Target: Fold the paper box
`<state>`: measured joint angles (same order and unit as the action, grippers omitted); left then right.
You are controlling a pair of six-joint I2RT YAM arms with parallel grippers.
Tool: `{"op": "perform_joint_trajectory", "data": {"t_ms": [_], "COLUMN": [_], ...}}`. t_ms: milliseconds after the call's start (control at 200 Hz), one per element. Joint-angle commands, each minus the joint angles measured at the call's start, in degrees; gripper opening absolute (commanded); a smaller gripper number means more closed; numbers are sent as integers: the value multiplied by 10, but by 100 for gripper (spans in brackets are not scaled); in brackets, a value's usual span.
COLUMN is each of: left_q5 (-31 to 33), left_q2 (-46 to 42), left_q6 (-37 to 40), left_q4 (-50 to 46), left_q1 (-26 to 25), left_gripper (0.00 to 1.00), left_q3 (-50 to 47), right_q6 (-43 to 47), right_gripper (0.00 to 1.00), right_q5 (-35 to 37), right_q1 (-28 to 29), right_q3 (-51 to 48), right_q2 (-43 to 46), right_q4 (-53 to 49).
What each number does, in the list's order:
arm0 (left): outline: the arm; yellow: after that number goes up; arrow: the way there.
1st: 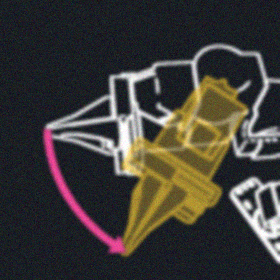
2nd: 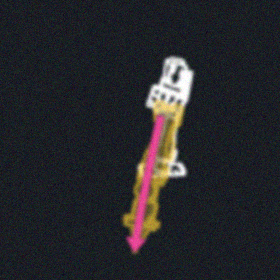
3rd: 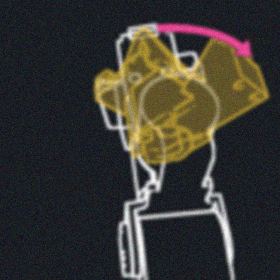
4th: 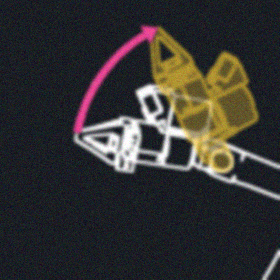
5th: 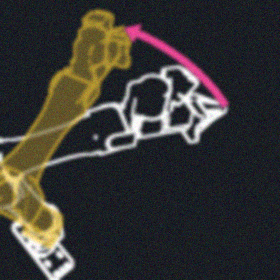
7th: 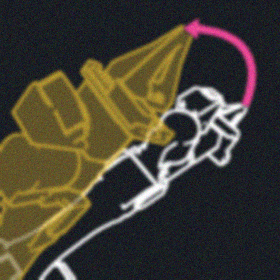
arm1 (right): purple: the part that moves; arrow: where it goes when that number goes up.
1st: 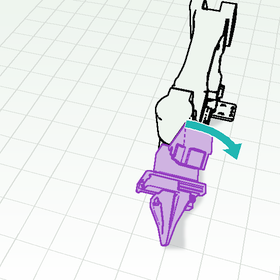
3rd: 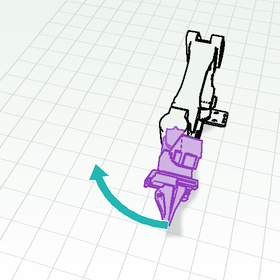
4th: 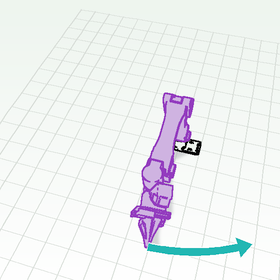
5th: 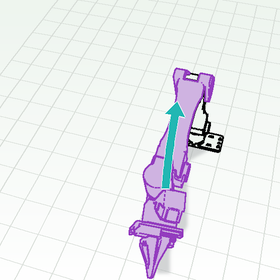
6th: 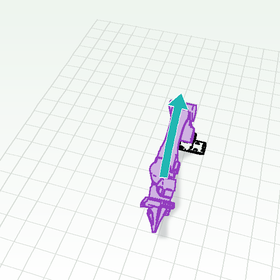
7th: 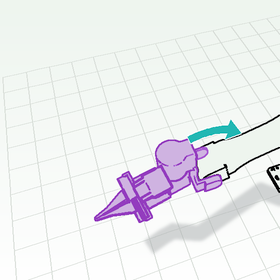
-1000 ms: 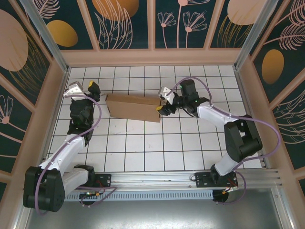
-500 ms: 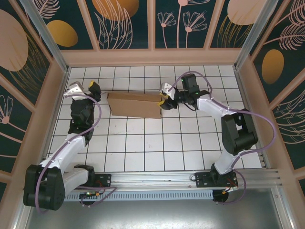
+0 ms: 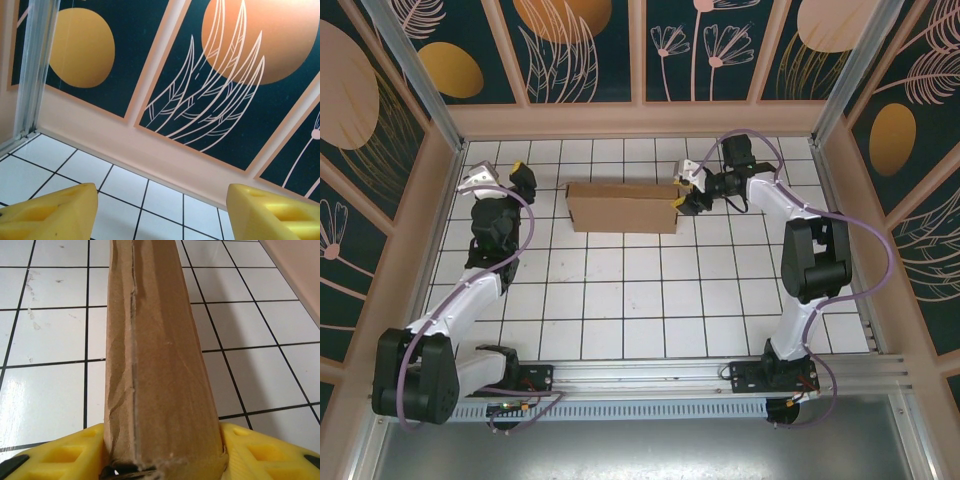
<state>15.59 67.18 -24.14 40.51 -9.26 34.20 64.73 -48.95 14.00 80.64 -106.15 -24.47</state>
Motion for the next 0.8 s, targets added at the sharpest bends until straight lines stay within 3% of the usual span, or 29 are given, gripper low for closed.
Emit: {"op": "perform_joint_trajectory", "data": {"t_ms": [0,130,220,260,480,570,626,706,796], "left_q5": [-10,-18,-27,-38,-106,-152,-201,-255,-301], "left_q2": [6,11,14,16,22,19,19,12,8], "left_q6": [-4,8,27,42,160,218,269,333,410], "left_q4": [24,26,25,25,-5,-50,-93,-110,-142], "left_q1": [3,3,3,3,3,3,3,3,3], "left_gripper": [69,70,72,73,75,75,74,73,73], "left_q3": [14,19,25,28,56,83,104,107,108], "right_q6": [34,15,-6,-15,-104,-206,-279,-448,-544], "right_gripper": [55,68,85,86,86,83,77,65,57], "right_q5": [-10,-6,-7,-12,-17,9,15,123,216], "right_q1": [-2,-6,-9,-11,-19,-13,-7,20,42], "right_q3": [3,-5,-5,-4,-47,-88,-116,-182,-242], "right_q2": [-11,0,11,17,107,157,187,234,283], "right_q4": [-39,-11,8,12,110,202,257,412,499]}}
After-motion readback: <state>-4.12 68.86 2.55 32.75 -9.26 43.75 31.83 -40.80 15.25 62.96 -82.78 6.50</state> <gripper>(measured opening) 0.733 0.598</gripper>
